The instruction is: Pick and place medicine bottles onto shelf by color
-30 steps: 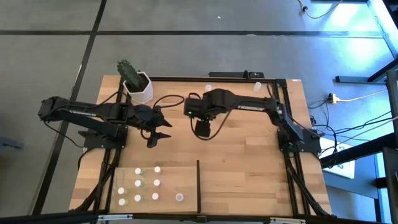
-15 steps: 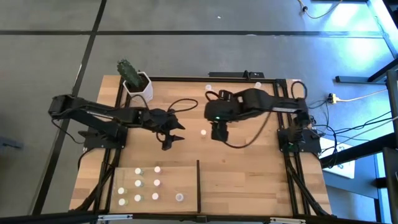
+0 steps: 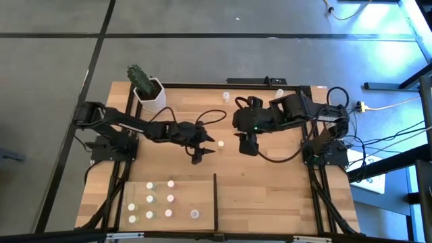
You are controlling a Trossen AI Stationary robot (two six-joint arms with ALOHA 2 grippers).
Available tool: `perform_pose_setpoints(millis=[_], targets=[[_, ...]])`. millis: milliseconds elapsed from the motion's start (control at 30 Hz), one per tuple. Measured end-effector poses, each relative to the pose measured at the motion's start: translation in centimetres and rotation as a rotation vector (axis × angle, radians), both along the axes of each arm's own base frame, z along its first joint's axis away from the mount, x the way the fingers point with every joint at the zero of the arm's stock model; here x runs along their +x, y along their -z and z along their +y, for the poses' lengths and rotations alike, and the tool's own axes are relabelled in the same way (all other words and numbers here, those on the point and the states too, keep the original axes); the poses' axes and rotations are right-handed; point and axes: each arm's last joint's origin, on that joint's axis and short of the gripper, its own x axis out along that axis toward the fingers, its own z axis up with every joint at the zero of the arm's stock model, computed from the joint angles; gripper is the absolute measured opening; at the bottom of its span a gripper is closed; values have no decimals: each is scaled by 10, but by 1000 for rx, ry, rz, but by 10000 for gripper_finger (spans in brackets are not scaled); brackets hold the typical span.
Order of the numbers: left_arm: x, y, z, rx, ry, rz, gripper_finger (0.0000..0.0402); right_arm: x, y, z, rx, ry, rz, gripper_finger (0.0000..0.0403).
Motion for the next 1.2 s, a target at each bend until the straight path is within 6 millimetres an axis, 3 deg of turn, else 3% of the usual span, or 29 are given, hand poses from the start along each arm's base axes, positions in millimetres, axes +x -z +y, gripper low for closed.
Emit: perform_pose_setpoints(millis=[767, 1200], targets=[[20, 49, 10, 58, -123, 77, 225, 0, 0, 0, -2, -2, 2, 234], [25, 53, 12, 58, -131, 35, 225, 0, 0, 0, -4, -3, 3, 234]])
